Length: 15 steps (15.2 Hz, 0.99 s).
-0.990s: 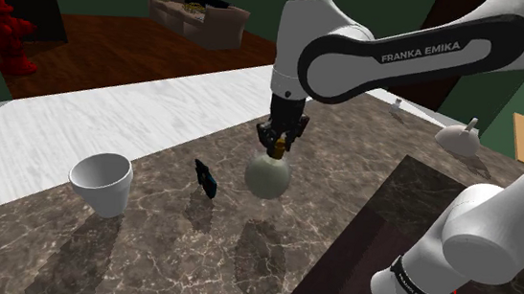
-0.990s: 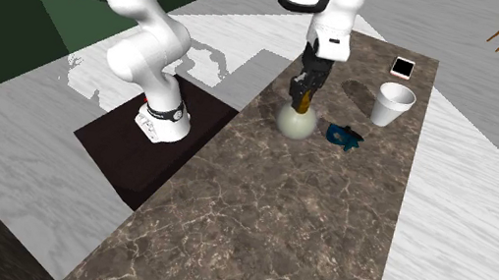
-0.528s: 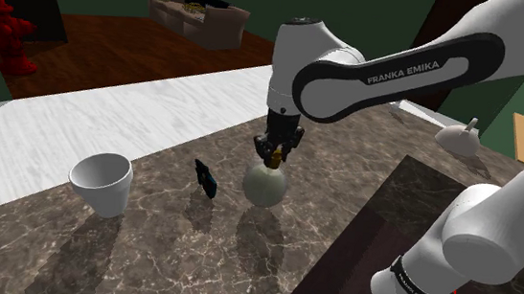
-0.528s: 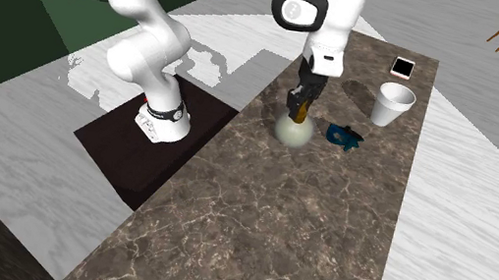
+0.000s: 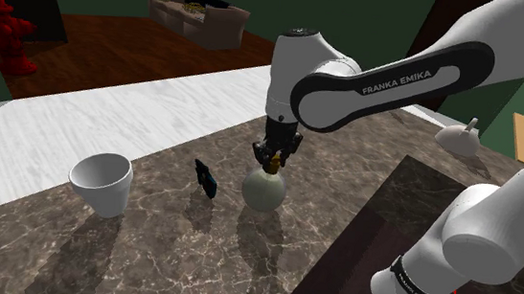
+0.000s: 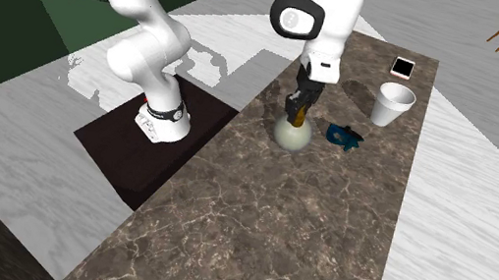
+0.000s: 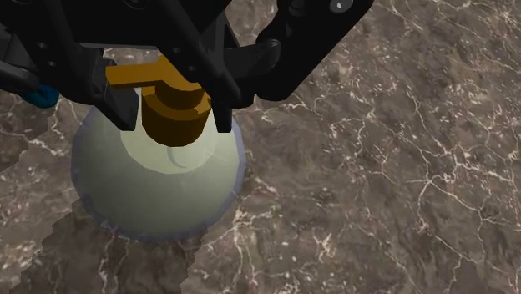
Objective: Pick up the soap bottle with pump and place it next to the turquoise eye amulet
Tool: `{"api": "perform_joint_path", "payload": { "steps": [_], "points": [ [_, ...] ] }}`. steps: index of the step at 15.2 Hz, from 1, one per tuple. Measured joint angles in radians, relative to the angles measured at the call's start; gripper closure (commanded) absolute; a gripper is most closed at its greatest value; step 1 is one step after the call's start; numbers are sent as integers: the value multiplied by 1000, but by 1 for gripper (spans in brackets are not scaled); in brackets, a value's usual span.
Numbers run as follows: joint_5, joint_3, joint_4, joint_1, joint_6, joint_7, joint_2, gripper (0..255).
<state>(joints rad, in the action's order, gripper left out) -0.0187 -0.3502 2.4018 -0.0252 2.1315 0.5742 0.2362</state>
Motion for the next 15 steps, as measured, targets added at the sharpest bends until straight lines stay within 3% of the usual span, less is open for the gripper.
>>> {"api": "perform_joint_path", "payload": {
  "steps": [1,2,8,15],
  "points": [
    [0,0,0,0,0,0,0,255],
    [0,0,0,0,0,0,0,0],
    [0,0,0,0,1,0,0,0],
    [16,6,-84,-6,-126,-13,45,0]
  ]
}}
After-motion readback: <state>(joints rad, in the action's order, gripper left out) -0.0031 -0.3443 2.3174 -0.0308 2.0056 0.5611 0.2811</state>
